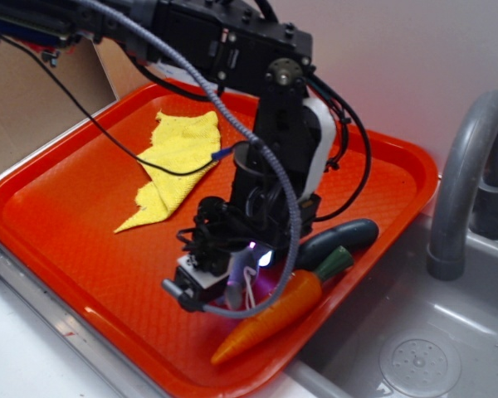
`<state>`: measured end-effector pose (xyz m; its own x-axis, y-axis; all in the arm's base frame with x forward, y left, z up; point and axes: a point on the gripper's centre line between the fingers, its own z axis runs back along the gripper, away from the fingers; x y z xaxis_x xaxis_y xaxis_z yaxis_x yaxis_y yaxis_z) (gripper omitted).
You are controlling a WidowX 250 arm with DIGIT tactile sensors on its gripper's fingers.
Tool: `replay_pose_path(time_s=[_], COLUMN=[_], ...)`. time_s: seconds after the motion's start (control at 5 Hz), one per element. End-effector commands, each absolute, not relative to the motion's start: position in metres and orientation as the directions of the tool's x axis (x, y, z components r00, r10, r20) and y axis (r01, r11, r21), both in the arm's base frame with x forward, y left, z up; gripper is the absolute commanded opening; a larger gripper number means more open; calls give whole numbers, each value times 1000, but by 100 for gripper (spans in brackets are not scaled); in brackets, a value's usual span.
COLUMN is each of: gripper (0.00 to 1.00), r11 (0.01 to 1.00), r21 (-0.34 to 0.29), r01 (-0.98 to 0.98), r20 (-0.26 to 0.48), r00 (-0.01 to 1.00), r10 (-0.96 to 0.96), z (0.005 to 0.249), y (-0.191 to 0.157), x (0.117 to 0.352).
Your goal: Grab the gray animal.
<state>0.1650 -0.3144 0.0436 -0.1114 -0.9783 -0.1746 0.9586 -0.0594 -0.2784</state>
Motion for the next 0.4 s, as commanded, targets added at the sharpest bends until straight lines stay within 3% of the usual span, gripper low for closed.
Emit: replay_pose_path(time_s=[0.0, 0.2], gripper=[0, 0], r11=[-99, -30], r21=[-258, -189], r01=[961, 981], r20=[-170, -179], r00=[-146, -64], r10=[-975, -982], z=[50, 79], y=[-315, -306], x=[142, 141])
